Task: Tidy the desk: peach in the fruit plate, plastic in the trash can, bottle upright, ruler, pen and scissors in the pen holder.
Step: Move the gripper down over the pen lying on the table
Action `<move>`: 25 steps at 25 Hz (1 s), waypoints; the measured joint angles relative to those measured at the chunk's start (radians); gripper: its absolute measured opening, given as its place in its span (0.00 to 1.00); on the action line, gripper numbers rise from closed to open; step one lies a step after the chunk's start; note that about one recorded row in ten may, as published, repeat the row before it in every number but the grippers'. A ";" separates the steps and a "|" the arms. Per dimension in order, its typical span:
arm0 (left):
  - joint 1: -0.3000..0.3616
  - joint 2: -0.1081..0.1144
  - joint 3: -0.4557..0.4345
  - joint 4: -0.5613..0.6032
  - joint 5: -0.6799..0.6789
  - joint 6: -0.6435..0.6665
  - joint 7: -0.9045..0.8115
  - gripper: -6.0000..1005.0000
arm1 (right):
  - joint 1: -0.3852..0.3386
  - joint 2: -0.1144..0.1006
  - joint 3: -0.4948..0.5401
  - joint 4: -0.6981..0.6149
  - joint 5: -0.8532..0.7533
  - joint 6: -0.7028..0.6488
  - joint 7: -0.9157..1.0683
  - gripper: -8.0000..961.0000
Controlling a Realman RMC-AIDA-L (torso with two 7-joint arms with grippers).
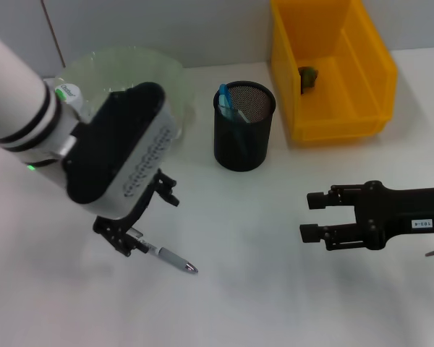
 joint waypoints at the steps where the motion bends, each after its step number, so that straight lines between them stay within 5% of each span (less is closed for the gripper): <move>1: -0.010 -0.001 0.007 -0.012 0.003 -0.008 0.001 0.80 | 0.000 0.000 0.000 0.000 0.000 0.000 0.000 0.77; 25: -0.073 -0.004 0.228 -0.166 0.012 -0.149 -0.028 0.80 | 0.015 0.000 0.001 0.000 -0.028 0.025 -0.002 0.77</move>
